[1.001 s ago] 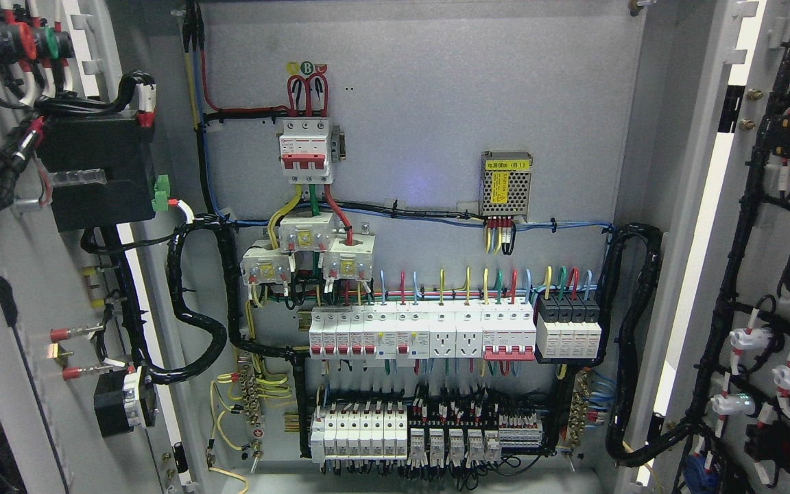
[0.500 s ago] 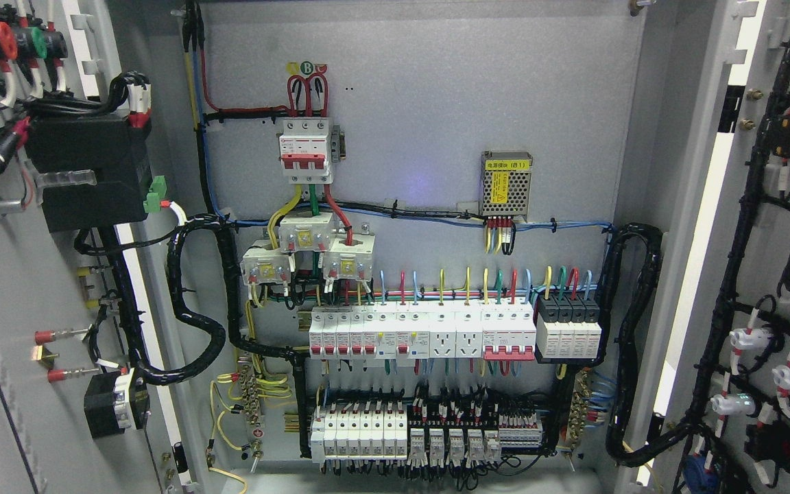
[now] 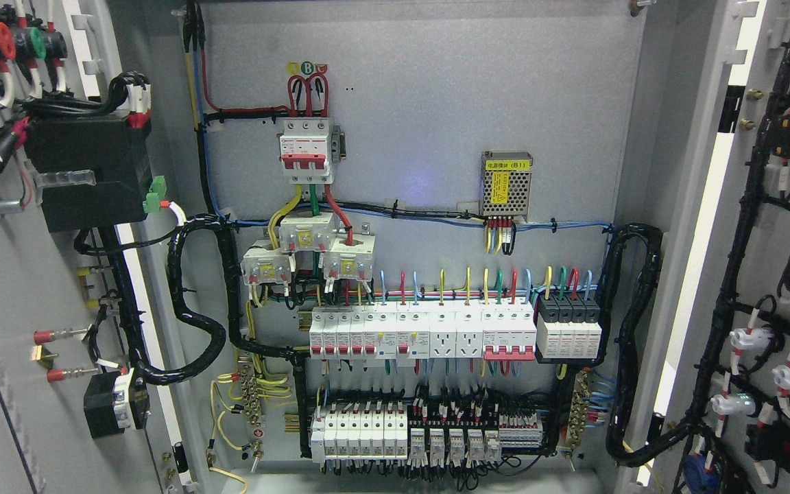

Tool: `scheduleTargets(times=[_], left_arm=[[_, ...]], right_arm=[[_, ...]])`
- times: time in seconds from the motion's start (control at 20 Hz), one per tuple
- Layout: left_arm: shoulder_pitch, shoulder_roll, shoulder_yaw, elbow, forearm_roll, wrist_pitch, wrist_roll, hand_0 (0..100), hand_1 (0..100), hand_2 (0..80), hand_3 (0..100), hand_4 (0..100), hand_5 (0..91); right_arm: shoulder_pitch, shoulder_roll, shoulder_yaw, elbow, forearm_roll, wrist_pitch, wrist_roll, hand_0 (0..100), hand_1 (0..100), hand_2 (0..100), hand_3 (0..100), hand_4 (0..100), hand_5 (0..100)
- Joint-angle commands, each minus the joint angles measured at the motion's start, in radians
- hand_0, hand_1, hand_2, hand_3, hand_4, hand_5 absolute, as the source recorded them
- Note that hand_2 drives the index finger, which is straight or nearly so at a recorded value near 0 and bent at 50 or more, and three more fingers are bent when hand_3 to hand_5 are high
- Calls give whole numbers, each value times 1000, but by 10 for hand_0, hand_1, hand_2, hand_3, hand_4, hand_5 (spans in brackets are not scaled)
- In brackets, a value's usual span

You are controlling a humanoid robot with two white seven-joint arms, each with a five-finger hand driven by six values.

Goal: Open door with both hands

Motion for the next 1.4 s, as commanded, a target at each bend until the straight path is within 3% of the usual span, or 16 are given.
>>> scheduleTargets(times=[0.0,0.15,0.2,0.35,0.45,0.65,0.8,0.95,1.35], left_arm=[[0,0,3,31,-31,0,3,0,0,0,0,0,0],[0,-1,-2,31,-32,1,3,0,0,0,0,0,0],[0,0,-4,25,-32,1,3,0,0,0,0,0,0],[0,0,-13,-4,-37,-6,3,0,0,0,0,0,0],[14,-3,-49,-119,-34,-26,1,0,0,0,0,0,0],[150,-12,-60,-545,-34,-29,-10,0,0,0,0,0,0],[215,-8,-62,-798,-35,-20,-13,0,0,0,0,0,0],[235,3,-77,-946,-40,-8,-26,0,0,0,0,0,0],[367,84,-177,-1442,-28,18,-33,0,0,0,0,0,0]], right_arm=[[24,-44,-109,30,3,-15,-6,381,0,0,0,0,0],[55,-76,-132,24,1,-44,-15,381,0,0,0,0,0],[73,-84,-138,24,3,-64,-43,381,0,0,0,0,0],[121,-102,-153,0,0,-122,-232,381,0,0,0,0,0],[155,-113,-155,-34,-2,-150,-291,381,0,0,0,0,0],[204,-114,-155,-97,-5,-242,-301,381,0,0,0,0,0],[235,-114,-158,-141,-2,-272,-308,381,0,0,0,0,0],[281,-119,-161,-212,3,-301,-389,382,0,0,0,0,0],[391,-125,-196,-338,125,-375,-388,382,0,0,0,0,0]])
